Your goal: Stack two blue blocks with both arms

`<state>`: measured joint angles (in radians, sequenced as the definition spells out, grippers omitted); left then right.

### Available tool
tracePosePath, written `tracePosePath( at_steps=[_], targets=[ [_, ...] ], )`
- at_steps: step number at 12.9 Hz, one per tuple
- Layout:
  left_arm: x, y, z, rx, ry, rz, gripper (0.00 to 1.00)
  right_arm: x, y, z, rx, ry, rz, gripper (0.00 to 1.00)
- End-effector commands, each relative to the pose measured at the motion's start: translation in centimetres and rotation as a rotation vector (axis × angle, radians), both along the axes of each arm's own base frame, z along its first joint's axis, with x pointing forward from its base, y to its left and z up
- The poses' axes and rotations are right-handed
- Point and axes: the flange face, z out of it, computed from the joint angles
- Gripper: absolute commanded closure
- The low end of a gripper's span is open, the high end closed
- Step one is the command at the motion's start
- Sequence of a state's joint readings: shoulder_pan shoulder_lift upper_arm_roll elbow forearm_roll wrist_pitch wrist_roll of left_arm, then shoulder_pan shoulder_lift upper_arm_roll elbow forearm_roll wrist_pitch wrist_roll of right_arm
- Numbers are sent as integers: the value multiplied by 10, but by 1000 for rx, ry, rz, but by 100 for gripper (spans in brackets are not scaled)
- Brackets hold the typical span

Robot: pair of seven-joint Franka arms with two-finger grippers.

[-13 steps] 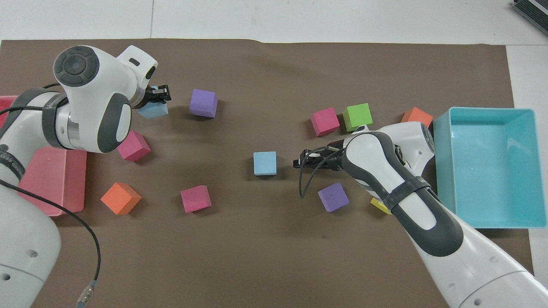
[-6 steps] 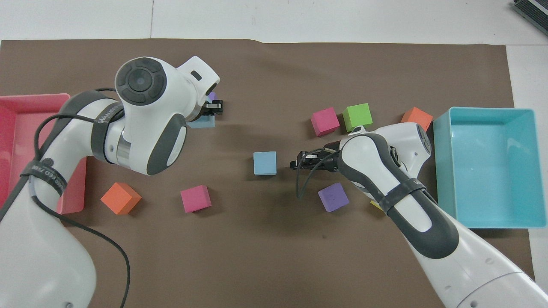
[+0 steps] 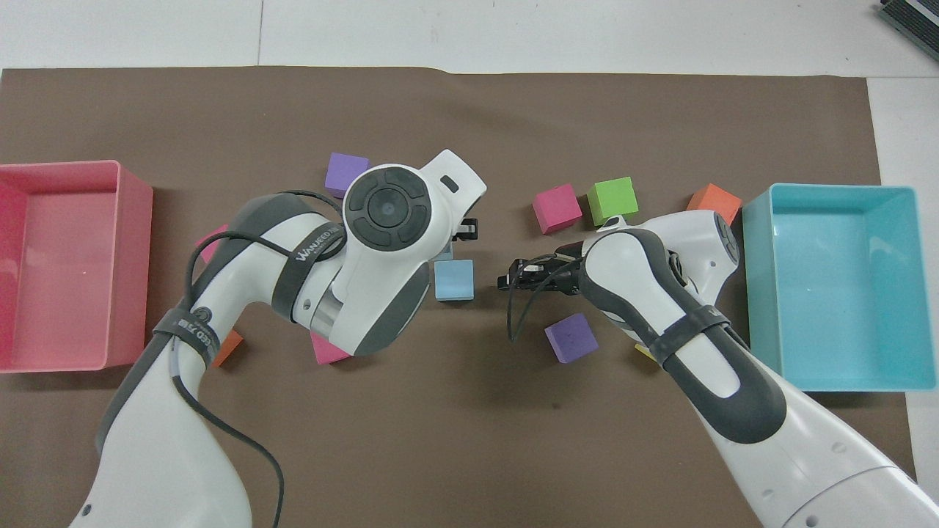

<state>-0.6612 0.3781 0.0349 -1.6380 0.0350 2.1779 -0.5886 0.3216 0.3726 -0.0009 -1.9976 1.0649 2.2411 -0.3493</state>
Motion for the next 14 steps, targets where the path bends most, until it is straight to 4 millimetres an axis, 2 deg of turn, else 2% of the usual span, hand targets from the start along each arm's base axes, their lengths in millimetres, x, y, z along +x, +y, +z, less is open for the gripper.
tracePosePath(
  at_steps=[1,2,5,10,14],
  targets=[
    [-20,-15,-15,20,24,29,100,2,1,0,19,-19,-14,100],
    [-25,-22,-20,21,29,40,100,3,0,-1,18,-20,-14,100],
    [-40,-23,-35,27,43,47,100,2,0,-1,18,-18,-13,100],
    [-42,-19,-46,28,46,48,100,3,0,-1,17,-19,-14,100],
    [-43,-22,-45,19,35,44,100,2,0,-1,17,-20,-11,100]
  ],
)
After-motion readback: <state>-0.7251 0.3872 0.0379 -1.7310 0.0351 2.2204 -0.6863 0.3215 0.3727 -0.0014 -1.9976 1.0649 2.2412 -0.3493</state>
